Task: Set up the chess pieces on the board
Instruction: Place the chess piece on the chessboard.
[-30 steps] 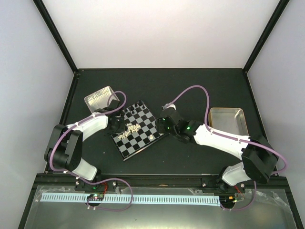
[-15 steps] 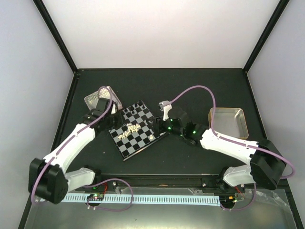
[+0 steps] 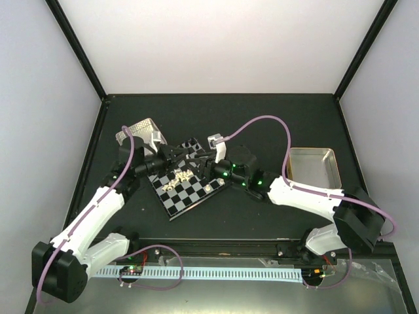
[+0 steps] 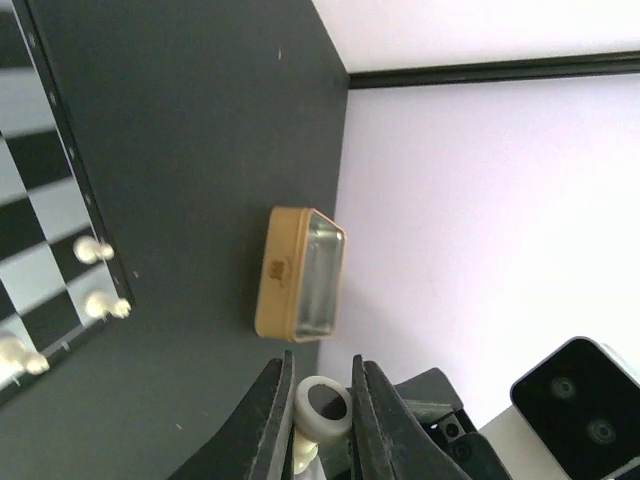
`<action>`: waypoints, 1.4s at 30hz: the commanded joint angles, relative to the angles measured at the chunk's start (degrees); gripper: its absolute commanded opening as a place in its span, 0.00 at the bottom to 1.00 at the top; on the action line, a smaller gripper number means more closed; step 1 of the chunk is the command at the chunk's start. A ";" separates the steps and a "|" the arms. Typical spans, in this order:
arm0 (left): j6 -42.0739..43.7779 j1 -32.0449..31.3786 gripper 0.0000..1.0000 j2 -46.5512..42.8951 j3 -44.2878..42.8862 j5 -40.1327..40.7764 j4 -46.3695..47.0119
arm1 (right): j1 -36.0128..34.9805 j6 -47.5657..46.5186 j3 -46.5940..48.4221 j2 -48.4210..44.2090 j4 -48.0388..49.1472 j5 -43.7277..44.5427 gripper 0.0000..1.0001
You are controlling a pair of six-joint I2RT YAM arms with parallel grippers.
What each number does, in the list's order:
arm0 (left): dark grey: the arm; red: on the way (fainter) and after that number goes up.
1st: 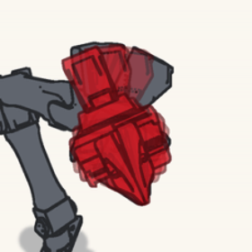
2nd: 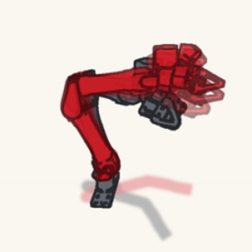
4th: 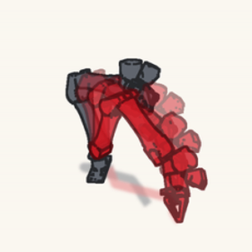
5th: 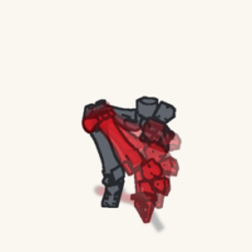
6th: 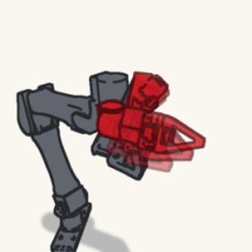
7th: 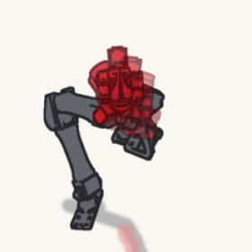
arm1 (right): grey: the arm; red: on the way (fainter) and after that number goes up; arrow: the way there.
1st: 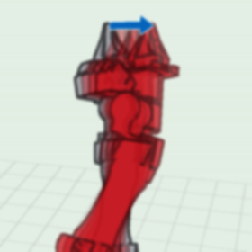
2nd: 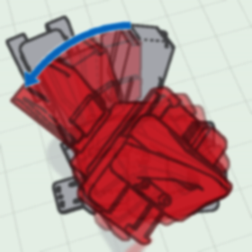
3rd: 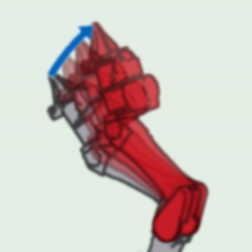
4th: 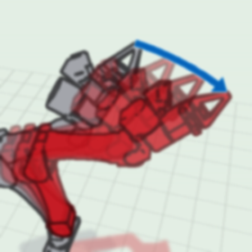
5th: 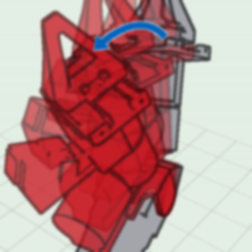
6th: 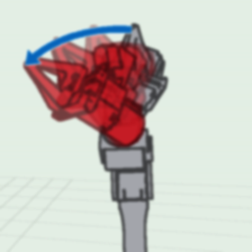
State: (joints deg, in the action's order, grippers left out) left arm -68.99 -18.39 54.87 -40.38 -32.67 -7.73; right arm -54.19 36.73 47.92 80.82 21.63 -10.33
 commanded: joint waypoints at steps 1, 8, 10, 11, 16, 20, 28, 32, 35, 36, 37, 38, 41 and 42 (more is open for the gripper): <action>-15.02 0.11 0.07 -0.54 2.70 -7.24 10.56 | -0.47 1.51 1.79 1.21 6.69 1.66 0.55; -19.21 0.11 0.07 -1.76 4.52 -8.16 13.61 | -0.64 2.77 2.15 2.97 7.19 2.77 0.45; -19.52 0.12 0.07 -2.06 4.77 -8.23 13.50 | -0.65 2.98 1.96 3.16 7.20 3.29 0.45; -19.87 0.11 0.07 -2.19 5.01 -8.25 13.91 | -0.65 2.99 1.83 3.12 7.19 3.65 0.44; -21.13 0.19 0.07 -2.14 5.41 -8.61 15.46 | -0.65 2.81 1.71 3.28 7.35 4.31 0.30; -21.53 0.16 0.07 -2.43 5.49 -8.67 15.67 | -0.65 2.47 2.27 3.44 7.04 4.21 0.18; -16.68 0.24 0.20 -2.94 4.62 -8.25 12.44 | -0.54 0.13 2.19 0.94 4.21 4.02 0.01; -6.66 0.58 0.43 -3.17 2.92 -10.17 9.69 | -0.36 -6.79 2.76 -0.95 -0.91 0.77 0.01; 2.78 0.88 0.52 -1.81 0.11 -15.85 6.01 | 0.14 -13.22 3.41 -2.20 -6.46 -3.79 0.01; 6.57 0.97 0.52 -1.03 -1.42 -18.04 2.94 | 0.36 -15.16 3.59 -2.57 -8.34 -5.40 0.01; 11.13 1.06 0.53 -0.02 -2.93 -19.64 -0.14 | 0.59 -17.23 3.74 -3.12 -10.48 -6.51 0.01; 13.62 1.08 0.53 0.58 -4.00 -20.82 -3.20 | 0.79 -18.50 3.90 -3.54 -11.63 -7.48 0.01; 15.87 1.12 0.46 0.66 -4.22 -21.72 -5.87 | 1.11 -20.96 4.86 -4.25 -13.53 -9.47 0.01; 15.55 1.28 0.43 0.37 -3.92 -21.73 -5.55 | 1.13 -21.42 5.46 -4.20 -14.24 -9.35 0.01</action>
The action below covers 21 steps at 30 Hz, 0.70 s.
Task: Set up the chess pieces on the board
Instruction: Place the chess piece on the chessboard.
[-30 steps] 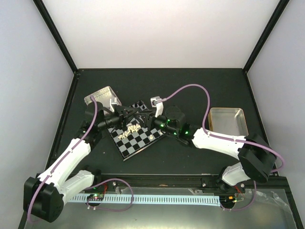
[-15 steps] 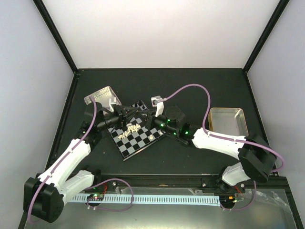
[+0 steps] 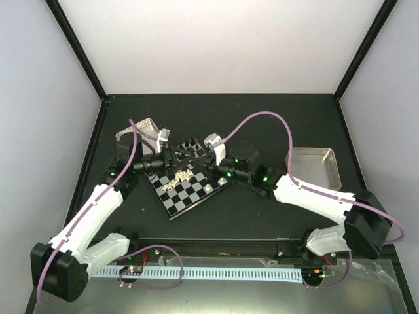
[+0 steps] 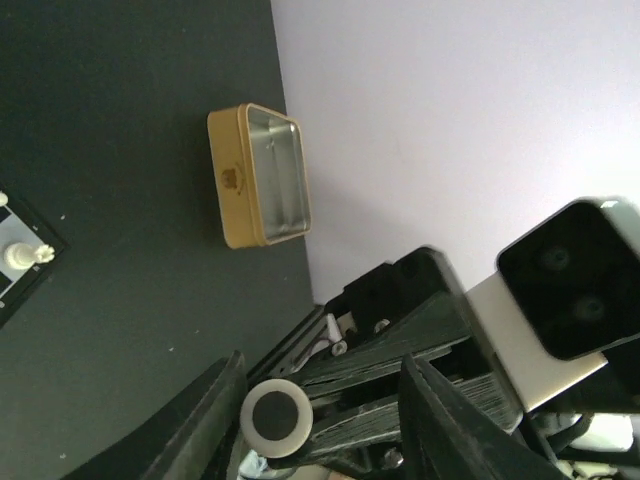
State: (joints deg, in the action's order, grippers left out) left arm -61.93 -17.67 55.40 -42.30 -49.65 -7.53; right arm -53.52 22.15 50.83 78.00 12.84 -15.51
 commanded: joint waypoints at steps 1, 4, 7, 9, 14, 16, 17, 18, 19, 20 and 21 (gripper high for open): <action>8.23 0.61 0.40 -0.40 -1.77 -4.86 -4.98 | 0.55 -7.01 3.01 -1.17 -6.15 -3.61 0.01; 8.05 0.62 0.38 -0.89 -1.96 -5.20 -4.47 | 0.67 -6.56 3.36 -0.60 -6.28 -2.07 0.01; 7.92 0.62 0.29 -0.50 -1.71 -5.82 -4.36 | 0.70 -5.62 3.23 -0.30 -5.50 -1.14 0.01; 7.81 0.62 0.18 -0.11 -1.44 -6.15 -4.08 | 0.69 -5.00 3.20 -0.30 -5.17 -0.61 0.01; 5.31 0.71 0.02 0.40 -0.75 -5.95 -1.55 | 0.74 -0.76 1.39 -1.56 -1.86 -0.02 0.08; 3.78 0.68 0.02 0.52 -0.85 -5.63 -0.36 | 0.70 2.83 -0.16 -2.71 0.98 0.39 0.15; 2.77 0.68 0.01 0.50 -0.74 -5.45 0.39 | 0.73 5.28 -1.37 -3.39 3.20 0.94 0.22; 1.30 0.65 0.02 0.60 -0.53 -5.30 1.69 | 0.78 8.20 -2.52 -4.05 5.17 2.22 0.28; -0.48 0.65 0.02 0.59 -0.05 -5.24 3.35 | 0.77 12.02 -3.58 -4.48 7.30 3.65 0.34; -2.94 0.62 0.02 0.52 0.48 -5.21 5.71 | 0.85 15.70 -4.56 -4.74 9.17 4.12 0.38; -5.39 0.62 0.02 0.45 1.03 -5.11 8.27 | 0.99 19.57 -5.38 -4.83 11.06 4.50 0.42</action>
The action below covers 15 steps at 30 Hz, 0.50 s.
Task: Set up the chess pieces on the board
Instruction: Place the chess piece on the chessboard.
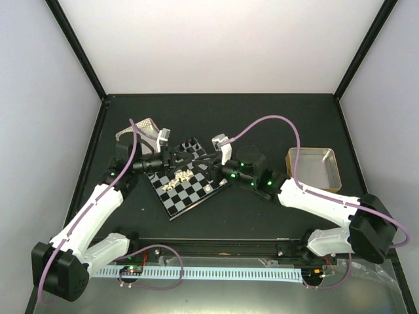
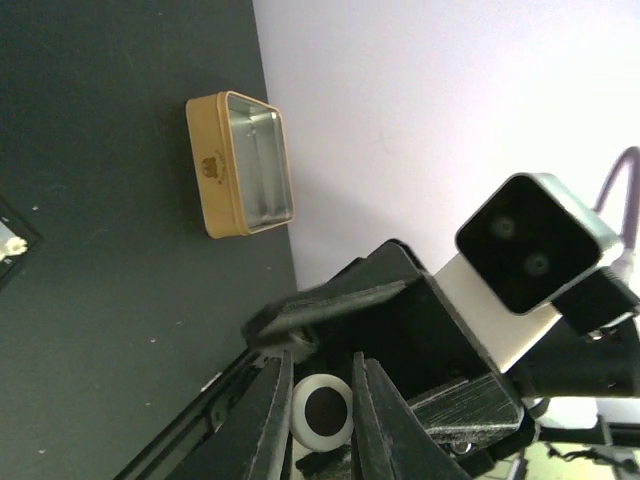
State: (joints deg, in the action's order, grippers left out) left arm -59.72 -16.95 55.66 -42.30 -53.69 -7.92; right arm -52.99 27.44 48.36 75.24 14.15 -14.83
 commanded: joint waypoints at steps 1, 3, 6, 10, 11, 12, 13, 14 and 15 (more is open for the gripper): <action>-9.75 -0.10 0.02 0.16 1.52 -0.90 11.00 | 0.60 18.82 -3.97 -2.07 11.83 4.06 0.44; -12.12 -0.10 0.02 0.15 1.39 -0.61 13.40 | 0.74 26.51 -6.20 -1.61 18.93 2.57 0.46; -13.21 -0.10 0.02 0.25 0.84 -0.03 14.29 | 0.79 35.28 -7.60 0.69 28.12 -0.82 0.46; -15.34 -0.10 0.02 0.48 0.91 -0.09 16.83 | 0.79 42.28 -7.28 3.35 34.18 -3.87 0.33; -15.54 -0.10 0.01 0.35 0.92 -0.17 17.07 | 0.83 43.19 -7.74 3.75 35.88 -3.86 0.30; -15.77 -0.10 0.02 0.22 0.95 -0.12 17.08 | 0.79 43.67 -7.94 4.03 36.95 -3.77 0.29; -15.89 -0.10 0.02 0.04 1.11 -0.01 17.04 | 0.79 43.94 -7.93 4.18 37.16 -3.60 0.29; -15.93 -0.10 0.02 -0.16 1.23 0.23 17.00 | 0.79 44.26 -7.81 4.35 36.91 -3.47 0.29; -16.07 -0.10 0.02 -0.32 1.38 0.48 16.96 | 0.80 44.60 -7.73 4.52 36.74 -3.45 0.29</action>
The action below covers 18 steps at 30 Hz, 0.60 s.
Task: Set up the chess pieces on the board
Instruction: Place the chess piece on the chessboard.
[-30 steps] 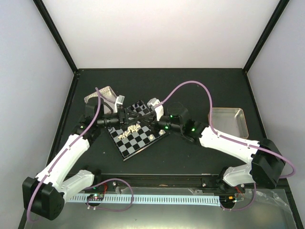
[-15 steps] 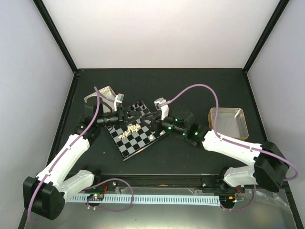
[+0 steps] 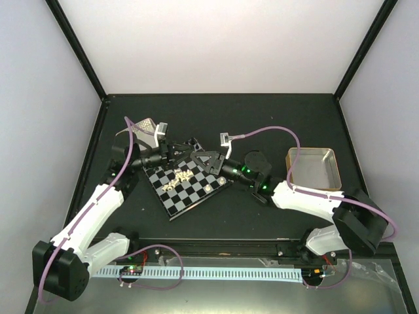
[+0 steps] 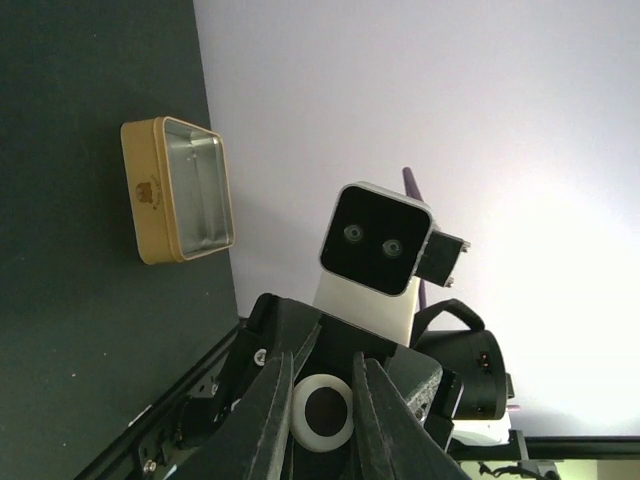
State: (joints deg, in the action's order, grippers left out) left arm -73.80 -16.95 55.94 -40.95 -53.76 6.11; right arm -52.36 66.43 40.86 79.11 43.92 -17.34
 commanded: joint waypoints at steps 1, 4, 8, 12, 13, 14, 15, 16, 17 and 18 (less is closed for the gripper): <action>-2.19 -0.10 0.02 -0.73 0.16 0.58 3.08 | 0.15 6.03 -0.30 0.77 7.30 -0.83 0.27; -2.13 -0.10 0.02 -1.21 0.62 0.85 3.19 | 0.17 6.59 -0.52 0.62 6.90 0.26 0.19; -2.01 -0.10 0.02 -1.44 1.53 0.80 3.29 | 0.16 6.68 -0.52 0.11 5.12 1.73 0.15; -1.72 -0.10 0.02 -1.70 2.25 1.05 3.55 | 0.24 6.31 -0.37 -0.54 3.61 2.55 0.25; -1.45 -0.10 0.02 -1.72 2.35 1.25 3.37 | 0.24 6.32 -0.35 -0.72 3.24 2.68 0.27; -1.23 -0.10 0.02 -1.67 2.36 1.48 3.12 | 0.24 6.33 -0.47 -1.05 3.03 2.96 0.28; -0.89 -0.10 0.02 -1.56 2.36 1.54 3.05 | 0.24 6.44 -0.62 -1.46 2.72 3.26 0.28; -0.66 -0.10 0.02 -1.46 2.30 1.71 2.90 | 0.24 6.51 -0.75 -1.88 2.13 3.70 0.27; -0.03 -0.10 0.01 -1.41 2.20 2.03 2.24 | 0.27 6.48 -0.74 -2.27 1.25 4.06 0.27; 0.26 -0.10 0.01 -1.30 2.11 2.09 2.10 | 0.24 6.47 -0.70 -2.55 0.28 4.32 0.26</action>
State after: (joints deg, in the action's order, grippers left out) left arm -75.26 -16.95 55.07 -38.81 -52.53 8.93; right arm -52.36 72.82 40.36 79.26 44.80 -15.81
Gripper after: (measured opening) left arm 0.130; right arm 0.270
